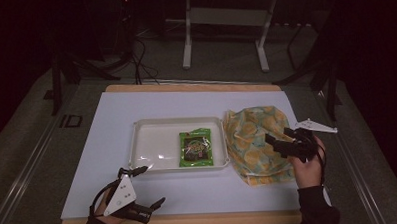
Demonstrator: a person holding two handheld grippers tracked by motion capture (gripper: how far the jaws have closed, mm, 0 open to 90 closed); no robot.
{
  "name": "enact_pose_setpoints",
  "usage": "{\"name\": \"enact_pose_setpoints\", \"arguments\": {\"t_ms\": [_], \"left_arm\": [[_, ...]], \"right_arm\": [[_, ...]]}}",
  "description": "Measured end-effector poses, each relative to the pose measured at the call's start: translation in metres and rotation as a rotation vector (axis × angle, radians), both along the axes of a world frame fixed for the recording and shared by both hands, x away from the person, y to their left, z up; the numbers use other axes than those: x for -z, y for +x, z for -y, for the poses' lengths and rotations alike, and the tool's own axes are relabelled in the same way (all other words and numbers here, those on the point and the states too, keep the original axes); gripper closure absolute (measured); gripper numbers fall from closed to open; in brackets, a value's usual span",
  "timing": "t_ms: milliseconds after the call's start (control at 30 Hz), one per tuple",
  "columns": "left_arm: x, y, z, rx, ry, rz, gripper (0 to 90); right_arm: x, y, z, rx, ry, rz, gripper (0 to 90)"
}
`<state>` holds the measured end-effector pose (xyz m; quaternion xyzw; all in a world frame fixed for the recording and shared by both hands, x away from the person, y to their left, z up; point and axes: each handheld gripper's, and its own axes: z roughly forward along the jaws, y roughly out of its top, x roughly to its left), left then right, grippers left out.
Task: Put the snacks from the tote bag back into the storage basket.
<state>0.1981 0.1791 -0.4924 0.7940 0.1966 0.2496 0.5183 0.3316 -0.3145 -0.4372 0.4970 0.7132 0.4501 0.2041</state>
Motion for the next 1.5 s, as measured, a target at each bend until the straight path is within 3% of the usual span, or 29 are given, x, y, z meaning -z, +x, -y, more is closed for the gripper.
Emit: {"name": "enact_pose_setpoints", "arguments": {"t_ms": [300,533,1000,1500], "left_arm": [[-0.001,-0.001,0.000,-0.005,-0.001,0.006,0.8],[-0.001,-0.001,0.000,-0.008,-0.004,0.002,0.8],[-0.001,-0.001,0.000,0.002,-0.002,-0.001,0.8],[0.000,0.000,0.001,0.004,0.004,-0.008,0.8]], "right_arm": [[0.008,-0.015,0.010,0.038,-0.004,0.072,14.4],[0.014,-0.020,0.015,0.057,-0.019,0.077,14.3],[0.017,-0.022,0.020,0.087,0.012,0.117,13.9],[0.019,-0.021,0.020,0.092,0.015,0.124,13.9]]}}
